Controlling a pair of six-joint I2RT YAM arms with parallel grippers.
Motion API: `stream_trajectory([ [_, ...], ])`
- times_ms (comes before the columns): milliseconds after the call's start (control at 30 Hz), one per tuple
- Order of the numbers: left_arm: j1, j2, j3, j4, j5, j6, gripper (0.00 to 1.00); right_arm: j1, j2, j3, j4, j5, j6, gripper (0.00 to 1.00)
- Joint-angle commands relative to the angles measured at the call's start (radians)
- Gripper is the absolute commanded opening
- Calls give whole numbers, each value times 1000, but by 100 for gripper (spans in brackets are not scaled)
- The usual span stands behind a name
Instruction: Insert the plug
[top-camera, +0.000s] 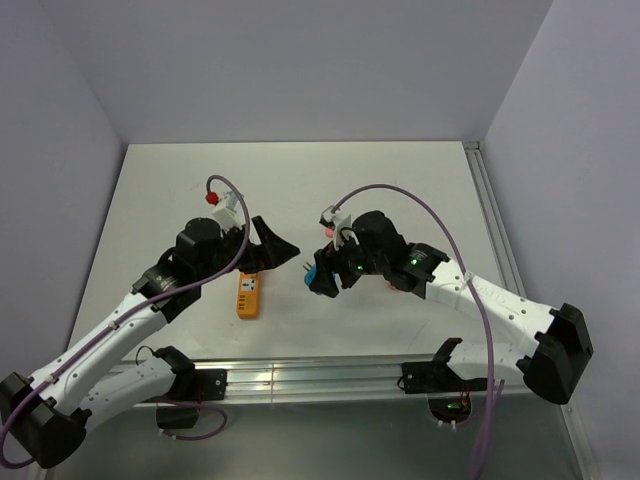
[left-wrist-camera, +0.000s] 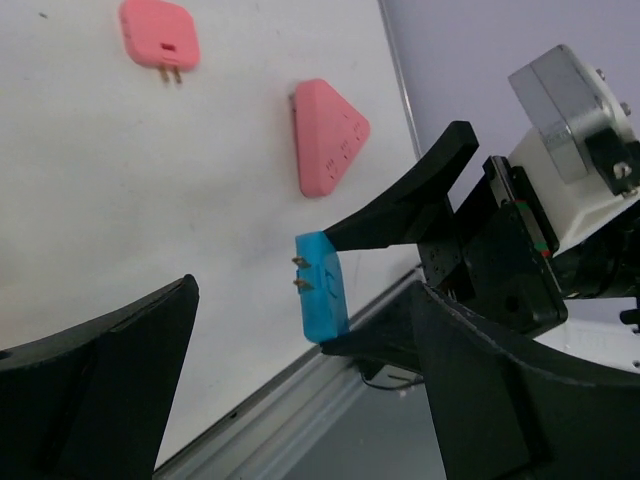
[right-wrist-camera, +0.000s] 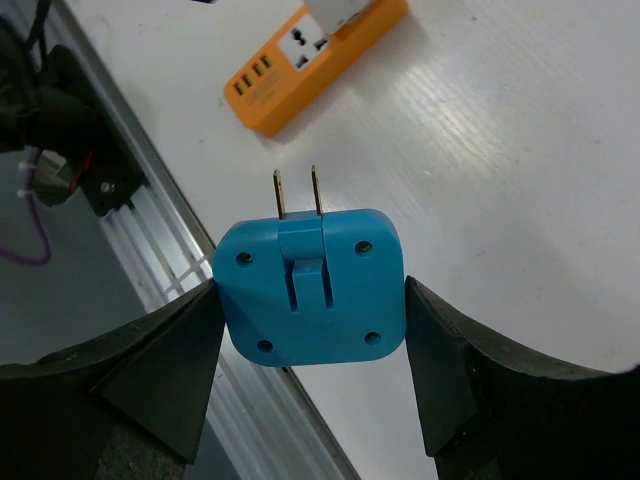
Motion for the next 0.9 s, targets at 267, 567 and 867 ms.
stream_trajectory([
  [267, 57, 43, -41, 136, 321, -37, 93, 86, -109, -92, 129, 35, 4, 0],
  [567, 60, 63, -98, 171, 384, -43, 90, 123, -169, -115, 163, 73, 9, 0],
  [867, 59, 86, -139, 262, 439, -76, 86, 132, -171, -102, 135, 85, -2, 0],
])
